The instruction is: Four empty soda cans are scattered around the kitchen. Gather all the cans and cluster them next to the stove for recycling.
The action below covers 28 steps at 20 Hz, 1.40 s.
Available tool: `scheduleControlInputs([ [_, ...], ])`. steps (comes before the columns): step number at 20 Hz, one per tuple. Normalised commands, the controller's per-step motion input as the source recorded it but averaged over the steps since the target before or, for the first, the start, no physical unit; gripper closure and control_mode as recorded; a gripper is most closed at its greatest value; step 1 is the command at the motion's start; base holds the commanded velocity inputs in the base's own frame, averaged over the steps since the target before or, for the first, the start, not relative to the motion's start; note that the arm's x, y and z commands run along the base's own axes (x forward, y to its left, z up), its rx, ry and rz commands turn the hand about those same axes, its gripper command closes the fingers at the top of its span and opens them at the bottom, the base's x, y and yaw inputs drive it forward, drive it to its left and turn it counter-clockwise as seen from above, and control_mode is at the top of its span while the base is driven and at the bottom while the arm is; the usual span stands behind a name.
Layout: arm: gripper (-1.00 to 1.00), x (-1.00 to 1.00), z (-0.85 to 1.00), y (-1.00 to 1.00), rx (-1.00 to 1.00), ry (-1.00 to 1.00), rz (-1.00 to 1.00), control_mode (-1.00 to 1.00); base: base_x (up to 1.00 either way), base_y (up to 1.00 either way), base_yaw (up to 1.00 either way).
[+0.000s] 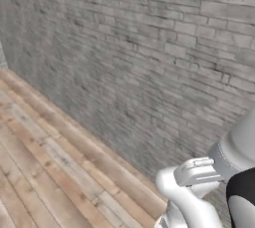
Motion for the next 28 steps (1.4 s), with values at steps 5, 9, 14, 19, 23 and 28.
scheduleControlInputs([
  [5,-1.00,0.00,0.00,0.00,0.00,0.00,0.00,1.00,0.94,-0.15,0.44],
  [9,-1.00,0.00,0.00,0.00,0.00,0.00,0.00,1.00,0.98,-0.18,0.46],
  [14,-1.00,0.00,0.00,0.00,0.00,0.00,0.00,1.00,1.00,-0.31,0.48],
  [19,-1.00,0.00,0.00,0.00,0.00,0.00,0.00,1.00,1.00,-0.36,0.47],
  [23,-1.00,0.00,0.00,0.00,0.00,0.00,0.00,1.00,1.00,-0.40,0.46],
  [28,-1.00,0.00,0.00,0.00,0.00,0.00,0.00,1.00,0.55,-0.22,0.50],
])
